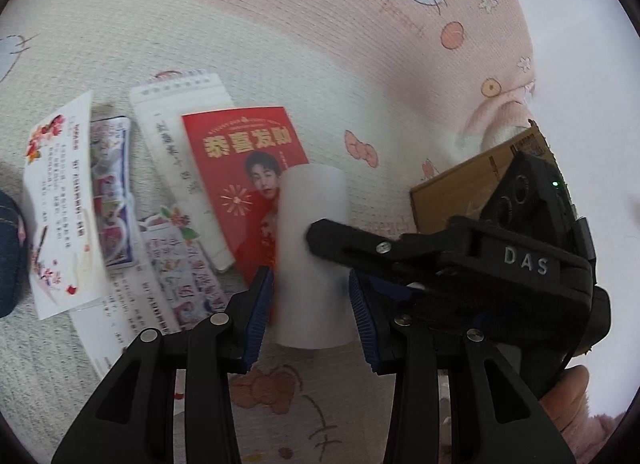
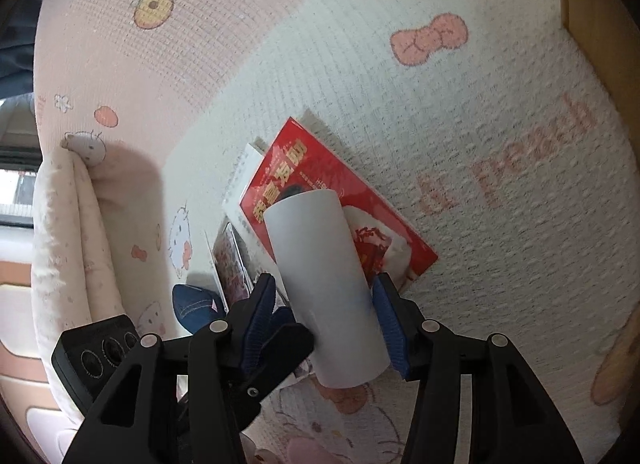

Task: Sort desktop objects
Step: 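Close the right gripper on the white paper roll, then lift the white paper roll with the right gripper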

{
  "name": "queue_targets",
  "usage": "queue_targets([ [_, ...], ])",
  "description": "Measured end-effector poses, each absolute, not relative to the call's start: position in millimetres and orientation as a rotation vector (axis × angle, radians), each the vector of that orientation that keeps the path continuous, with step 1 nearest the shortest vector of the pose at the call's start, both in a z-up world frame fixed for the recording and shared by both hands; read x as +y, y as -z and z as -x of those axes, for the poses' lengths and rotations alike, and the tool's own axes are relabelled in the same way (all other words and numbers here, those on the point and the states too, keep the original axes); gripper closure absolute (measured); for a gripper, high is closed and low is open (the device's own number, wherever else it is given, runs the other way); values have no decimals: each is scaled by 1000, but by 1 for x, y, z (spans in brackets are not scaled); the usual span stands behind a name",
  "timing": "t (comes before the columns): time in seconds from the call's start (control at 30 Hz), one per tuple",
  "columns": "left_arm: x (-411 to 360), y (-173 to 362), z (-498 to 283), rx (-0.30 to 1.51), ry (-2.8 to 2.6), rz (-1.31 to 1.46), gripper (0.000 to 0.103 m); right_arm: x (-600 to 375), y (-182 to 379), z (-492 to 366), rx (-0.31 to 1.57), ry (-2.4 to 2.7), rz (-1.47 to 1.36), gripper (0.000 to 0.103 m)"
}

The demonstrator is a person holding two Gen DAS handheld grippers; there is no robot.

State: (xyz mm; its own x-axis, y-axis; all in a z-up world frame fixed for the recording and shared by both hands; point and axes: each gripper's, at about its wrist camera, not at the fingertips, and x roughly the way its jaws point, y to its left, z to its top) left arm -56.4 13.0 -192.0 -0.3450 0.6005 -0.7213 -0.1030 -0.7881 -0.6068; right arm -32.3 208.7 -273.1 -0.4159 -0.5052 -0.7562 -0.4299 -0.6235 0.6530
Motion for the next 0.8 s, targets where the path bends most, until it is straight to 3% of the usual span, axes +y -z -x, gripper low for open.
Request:
queue_targets([
  [0.4, 12, 167, 49, -615, -2196, 1381, 61, 201, 247, 37, -1229, 2291, -1623, 61],
  [0.8, 10, 84, 40, -638, -2280, 1140, 62, 190, 150, 40, -914, 2425, -1426, 62],
])
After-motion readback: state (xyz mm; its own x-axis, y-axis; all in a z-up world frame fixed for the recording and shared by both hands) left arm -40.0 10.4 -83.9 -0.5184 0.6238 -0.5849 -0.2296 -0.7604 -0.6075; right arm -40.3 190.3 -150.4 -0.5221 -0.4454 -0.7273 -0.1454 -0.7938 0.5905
